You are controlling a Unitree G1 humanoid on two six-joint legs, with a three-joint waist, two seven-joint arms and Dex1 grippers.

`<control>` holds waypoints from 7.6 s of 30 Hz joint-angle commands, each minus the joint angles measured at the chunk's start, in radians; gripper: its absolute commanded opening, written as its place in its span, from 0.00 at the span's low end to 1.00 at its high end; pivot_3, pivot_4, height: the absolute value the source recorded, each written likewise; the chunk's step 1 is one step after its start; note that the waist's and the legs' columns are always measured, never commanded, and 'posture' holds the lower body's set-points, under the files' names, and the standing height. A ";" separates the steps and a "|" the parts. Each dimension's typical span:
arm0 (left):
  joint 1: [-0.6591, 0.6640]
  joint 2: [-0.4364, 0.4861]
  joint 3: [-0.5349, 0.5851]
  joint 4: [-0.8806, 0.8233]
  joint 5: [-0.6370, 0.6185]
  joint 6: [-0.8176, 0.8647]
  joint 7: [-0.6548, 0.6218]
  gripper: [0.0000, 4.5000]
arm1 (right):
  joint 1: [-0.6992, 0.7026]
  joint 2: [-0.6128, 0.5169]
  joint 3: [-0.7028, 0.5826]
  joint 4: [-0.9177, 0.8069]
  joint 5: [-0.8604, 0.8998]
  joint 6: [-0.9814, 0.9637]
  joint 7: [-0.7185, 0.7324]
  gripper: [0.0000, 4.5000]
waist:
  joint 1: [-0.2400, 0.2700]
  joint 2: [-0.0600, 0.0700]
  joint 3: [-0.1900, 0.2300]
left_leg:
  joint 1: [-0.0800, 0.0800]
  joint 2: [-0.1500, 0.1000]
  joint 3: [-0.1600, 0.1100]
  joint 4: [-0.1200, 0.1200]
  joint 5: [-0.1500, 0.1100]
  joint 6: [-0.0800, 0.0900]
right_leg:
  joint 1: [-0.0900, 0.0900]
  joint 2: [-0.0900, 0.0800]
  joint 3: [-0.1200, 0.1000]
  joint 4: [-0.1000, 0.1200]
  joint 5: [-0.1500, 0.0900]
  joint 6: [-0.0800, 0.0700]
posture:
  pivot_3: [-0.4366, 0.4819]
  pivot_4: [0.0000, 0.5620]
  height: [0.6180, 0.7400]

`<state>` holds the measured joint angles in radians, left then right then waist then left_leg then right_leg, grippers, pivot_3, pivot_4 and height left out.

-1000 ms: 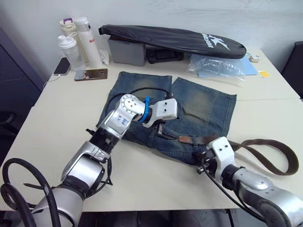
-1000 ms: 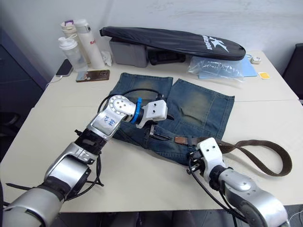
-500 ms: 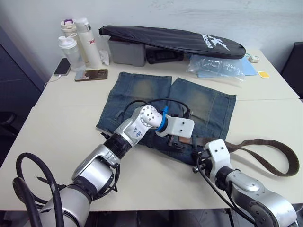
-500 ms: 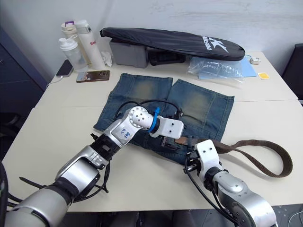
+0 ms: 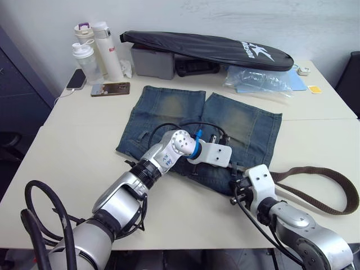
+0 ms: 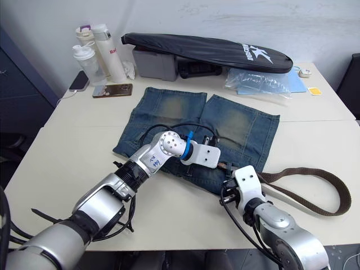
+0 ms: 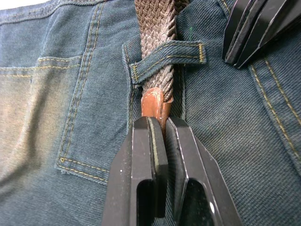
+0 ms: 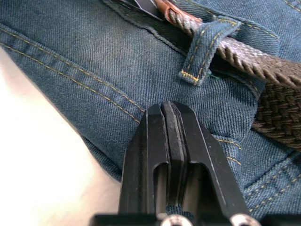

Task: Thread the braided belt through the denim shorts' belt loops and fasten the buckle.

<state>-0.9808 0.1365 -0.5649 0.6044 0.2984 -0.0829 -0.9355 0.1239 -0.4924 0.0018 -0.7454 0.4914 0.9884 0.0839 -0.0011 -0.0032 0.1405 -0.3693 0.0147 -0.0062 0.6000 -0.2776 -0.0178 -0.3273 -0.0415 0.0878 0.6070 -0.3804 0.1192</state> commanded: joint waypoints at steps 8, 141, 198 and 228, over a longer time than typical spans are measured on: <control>-0.063 0.152 0.113 -0.072 -0.058 0.083 -0.118 0.00 | 0.037 0.022 -0.037 0.038 -0.021 0.073 -0.006 0.00 | -0.006 0.000 0.000 | 0.000 0.001 0.000 0.000 0.000 0.000 | 0.000 0.001 0.000 0.002 0.000 0.000 | 0.48 0.27 1.00; 0.177 0.418 0.270 -0.569 -0.502 0.665 -0.276 1.00 | -0.191 0.386 -0.686 0.178 1.474 0.089 -0.871 0.98 | -0.050 0.012 -0.003 | -0.006 -0.001 -0.008 -0.009 0.010 -0.004 | -0.010 -0.003 0.005 0.012 -0.001 -0.002 | 0.48 0.27 1.00; 0.169 0.442 0.253 -0.585 -0.482 0.651 -0.232 1.00 | -0.083 0.258 -0.423 0.424 1.419 -0.357 -0.473 0.01 | -0.029 -0.001 -0.009 | -0.001 0.003 -0.014 -0.016 0.010 -0.005 | -0.001 -0.005 -0.001 -0.001 -0.002 -0.006 | 0.48 0.27 1.00; 0.143 0.439 0.243 -0.549 -0.463 0.627 -0.266 1.00 | 0.087 0.223 -0.337 0.448 0.891 -0.353 0.271 0.01 | -0.028 0.006 -0.002 | 0.000 0.003 -0.013 -0.014 0.009 -0.005 | 0.000 -0.001 0.000 0.001 -0.003 -0.006 | 0.48 0.27 1.00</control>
<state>-0.8137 0.5622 -0.3349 0.0600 -0.1673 0.5539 -1.1952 0.2137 -0.2778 -0.3486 -0.2891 1.3644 0.6195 0.3364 -0.0292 0.0025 0.1385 -0.3691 0.0177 -0.0188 0.5862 -0.2683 -0.0227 -0.3276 -0.0423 0.0882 0.6083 -0.3830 0.1136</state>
